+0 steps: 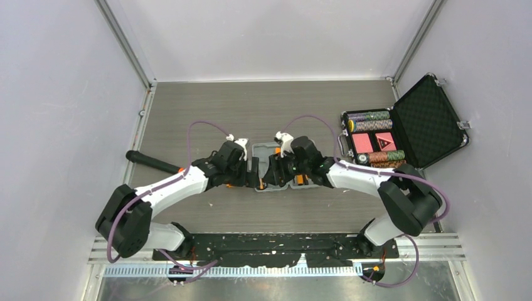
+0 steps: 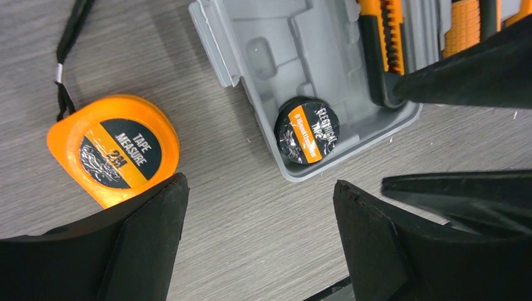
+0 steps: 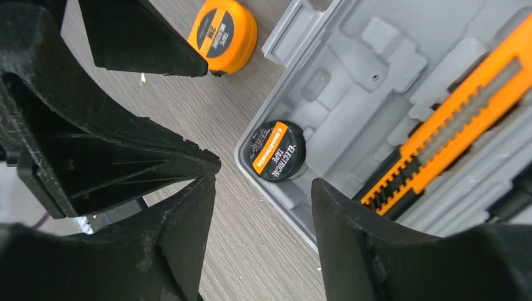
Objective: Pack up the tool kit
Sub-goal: Adjust the tool in the toolbox.
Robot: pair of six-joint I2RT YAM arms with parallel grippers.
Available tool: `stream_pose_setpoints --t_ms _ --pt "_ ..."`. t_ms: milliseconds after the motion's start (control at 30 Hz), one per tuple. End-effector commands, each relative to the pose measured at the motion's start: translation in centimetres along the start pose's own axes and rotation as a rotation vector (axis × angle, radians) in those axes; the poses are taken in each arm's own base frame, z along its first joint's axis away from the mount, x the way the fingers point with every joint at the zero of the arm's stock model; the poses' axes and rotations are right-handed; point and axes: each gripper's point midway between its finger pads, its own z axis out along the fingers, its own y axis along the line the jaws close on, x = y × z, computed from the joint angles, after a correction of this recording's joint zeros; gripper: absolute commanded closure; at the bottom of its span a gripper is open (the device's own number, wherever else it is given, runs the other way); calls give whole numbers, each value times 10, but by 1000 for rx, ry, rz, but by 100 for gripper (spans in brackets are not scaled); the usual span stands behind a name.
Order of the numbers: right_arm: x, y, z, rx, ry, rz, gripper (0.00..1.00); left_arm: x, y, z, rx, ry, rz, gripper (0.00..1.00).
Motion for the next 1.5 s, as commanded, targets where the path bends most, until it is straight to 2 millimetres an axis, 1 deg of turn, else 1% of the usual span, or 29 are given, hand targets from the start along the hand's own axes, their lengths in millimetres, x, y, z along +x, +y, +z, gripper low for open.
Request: stream_pose_setpoints --t_ms 0,33,67,233,300,400,467,533,567,600,700,833,933,1100,1133,1200,1233,1300,1333,1433,1467 --pt "-5 4 13 26 17 -64 40 -5 -13 1 27 27 -40 17" --pt "-3 1 16 46 29 -69 42 -4 -12 3 23 34 -45 22" --pt "-1 -3 17 67 36 -71 45 -3 -11 5 20 42 -48 23" --pt "0 -8 26 113 65 -95 56 -3 -15 12 35 56 -66 29" --pt "2 -9 29 117 75 -96 67 -5 -16 15 40 51 -77 31" --pt "3 -10 33 124 83 -98 70 -5 -17 20 53 55 -96 34" --pt "2 -11 35 131 82 -104 74 -6 -17 23 58 57 -110 38" --pt "0 -12 36 139 82 -109 75 -7 -18 25 65 55 -123 40" --pt "0 -12 37 142 83 -110 78 -7 -18 26 67 56 -129 42" --pt "1 -12 38 143 86 -112 79 -8 -17 27 66 54 -135 43" --pt "3 -13 40 143 98 -116 83 -8 -16 31 71 58 -158 49" --pt "7 -12 42 142 111 -122 87 -6 -13 35 76 64 -185 52" --pt "19 -15 40 153 152 -114 88 -5 -12 37 85 70 -201 56" --pt "28 -16 38 161 179 -123 89 -2 -9 40 87 83 -220 60" --pt "28 -18 37 169 179 -125 89 -2 -9 41 90 86 -223 63" --pt "30 -18 37 175 187 -134 90 -1 -10 42 93 96 -227 65" --pt "31 -19 37 178 192 -138 90 0 -9 43 93 101 -230 68" --pt "31 -18 36 183 194 -150 90 2 -9 44 94 107 -235 70" --pt "30 -18 36 192 194 -157 90 2 -9 44 93 108 -236 73" --pt "32 -18 36 206 208 -185 90 3 -8 44 89 111 -243 77" --pt "33 -18 36 210 212 -189 90 4 -8 45 89 116 -246 80"
